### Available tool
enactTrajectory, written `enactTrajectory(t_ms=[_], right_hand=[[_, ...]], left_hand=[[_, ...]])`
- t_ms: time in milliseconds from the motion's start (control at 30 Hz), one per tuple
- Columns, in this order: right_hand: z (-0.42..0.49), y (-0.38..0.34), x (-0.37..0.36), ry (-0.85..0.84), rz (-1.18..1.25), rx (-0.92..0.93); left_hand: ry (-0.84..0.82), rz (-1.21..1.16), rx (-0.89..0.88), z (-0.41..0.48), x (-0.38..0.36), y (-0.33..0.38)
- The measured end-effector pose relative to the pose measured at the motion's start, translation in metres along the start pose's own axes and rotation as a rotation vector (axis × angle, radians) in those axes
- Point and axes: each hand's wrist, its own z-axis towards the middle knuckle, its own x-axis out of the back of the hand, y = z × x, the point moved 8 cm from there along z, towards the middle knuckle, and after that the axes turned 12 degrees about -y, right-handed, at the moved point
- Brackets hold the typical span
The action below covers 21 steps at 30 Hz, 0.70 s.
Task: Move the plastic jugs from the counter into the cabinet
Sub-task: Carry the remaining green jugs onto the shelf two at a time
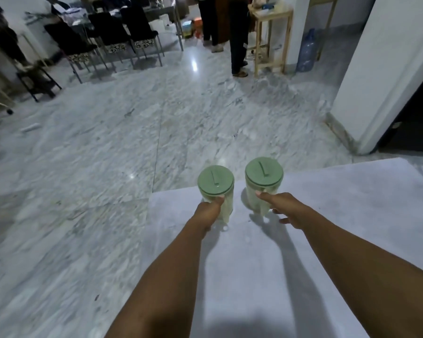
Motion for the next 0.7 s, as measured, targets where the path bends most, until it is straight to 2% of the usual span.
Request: enactTrajectory(t_ms=[200, 467, 700], right_hand=[[0.021, -0.011, -0.011, -0.095, 0.090, 0.046], [-0.019, -0.050, 0.000, 0.067, 0.292, 0.231], [-0.134, -0.039, 0.028, 0.218, 0.377, 0.261]], left_hand=[[-0.061, -0.110, -0.012, 0.019, -0.009, 0.004], [0.001, -0.218, -0.159, -0.015, -0.003, 0.046], [-0.139, -0.064, -0.265, -0.086, -0.035, 0.084]])
